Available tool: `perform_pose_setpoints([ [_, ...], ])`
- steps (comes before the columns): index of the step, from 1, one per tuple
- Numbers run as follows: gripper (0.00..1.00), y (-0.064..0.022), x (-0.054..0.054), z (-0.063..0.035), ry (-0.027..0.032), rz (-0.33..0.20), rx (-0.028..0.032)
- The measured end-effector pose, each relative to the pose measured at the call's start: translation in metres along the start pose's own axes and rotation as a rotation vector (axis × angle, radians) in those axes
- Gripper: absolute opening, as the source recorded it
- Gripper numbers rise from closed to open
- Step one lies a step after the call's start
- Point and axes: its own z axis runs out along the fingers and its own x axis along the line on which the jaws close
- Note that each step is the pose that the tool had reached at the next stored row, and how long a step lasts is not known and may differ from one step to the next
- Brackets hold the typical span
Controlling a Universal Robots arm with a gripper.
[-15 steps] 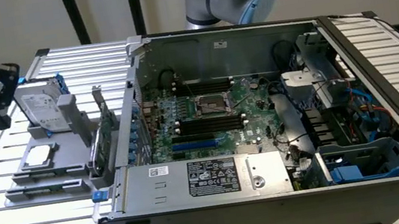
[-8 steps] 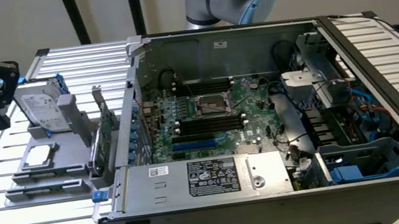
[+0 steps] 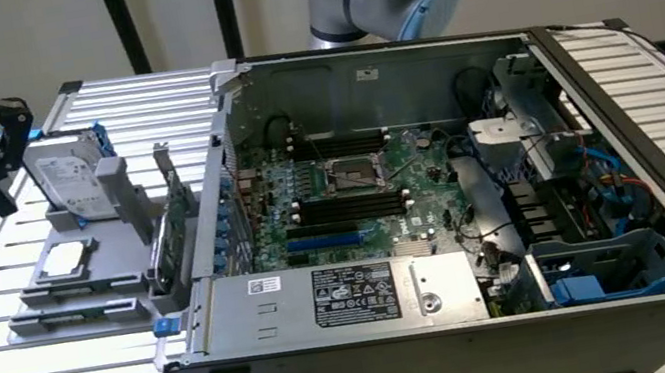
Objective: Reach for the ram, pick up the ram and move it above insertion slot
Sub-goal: 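Pick up the ram and move it above insertion slot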
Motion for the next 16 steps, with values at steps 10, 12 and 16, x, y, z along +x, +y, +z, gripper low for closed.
perform_pose_setpoints([
  [10,0.11,0.0,0.0,0.0,0.0059,-0.181,0.0002],
  [12,0.11,0.0,0.0,0.0,0.0071,-0.218,0.0002],
  [16,0.11,0.0,0.0,0.0,0.0094,-0.291,0.0003],
])
